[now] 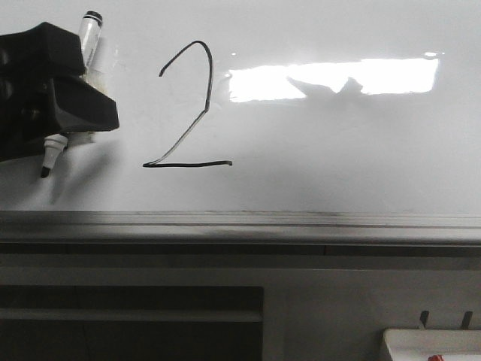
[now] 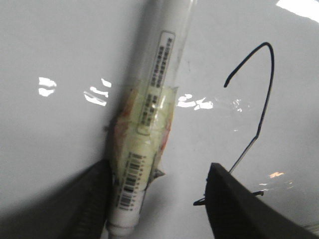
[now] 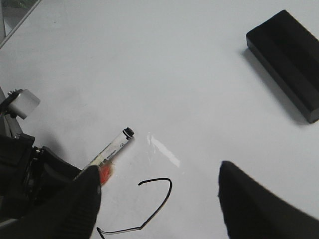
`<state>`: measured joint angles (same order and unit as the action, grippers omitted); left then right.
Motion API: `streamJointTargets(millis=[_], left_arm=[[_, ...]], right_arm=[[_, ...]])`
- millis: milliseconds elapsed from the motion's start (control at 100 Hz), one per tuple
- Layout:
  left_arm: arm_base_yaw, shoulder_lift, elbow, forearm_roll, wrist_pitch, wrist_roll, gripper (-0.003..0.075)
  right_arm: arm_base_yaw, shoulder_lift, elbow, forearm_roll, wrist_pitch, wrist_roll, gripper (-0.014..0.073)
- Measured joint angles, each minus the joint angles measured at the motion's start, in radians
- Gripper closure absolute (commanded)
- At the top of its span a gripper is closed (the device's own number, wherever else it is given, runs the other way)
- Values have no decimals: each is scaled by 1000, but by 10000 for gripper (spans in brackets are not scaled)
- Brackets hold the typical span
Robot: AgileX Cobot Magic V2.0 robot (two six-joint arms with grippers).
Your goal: Write number 2 on whiteboard
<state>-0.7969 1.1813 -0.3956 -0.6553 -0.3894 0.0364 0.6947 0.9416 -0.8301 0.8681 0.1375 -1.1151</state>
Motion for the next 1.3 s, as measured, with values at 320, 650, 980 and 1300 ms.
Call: streamJointTargets(millis=[320, 650, 980, 1300], left_arm=[[2, -81, 7, 32, 56, 25, 314], [3, -294, 60, 49, 86, 38, 668], [3, -608, 144, 390, 95, 44, 741], [3, -724, 206, 492, 101, 46, 741]], right_arm=[[0, -2, 0, 0, 12, 0, 155], [0, -60, 81, 26, 16, 0, 651], [0, -476, 400, 37, -178, 0, 655], [0, -789, 664, 42, -197, -1, 655]])
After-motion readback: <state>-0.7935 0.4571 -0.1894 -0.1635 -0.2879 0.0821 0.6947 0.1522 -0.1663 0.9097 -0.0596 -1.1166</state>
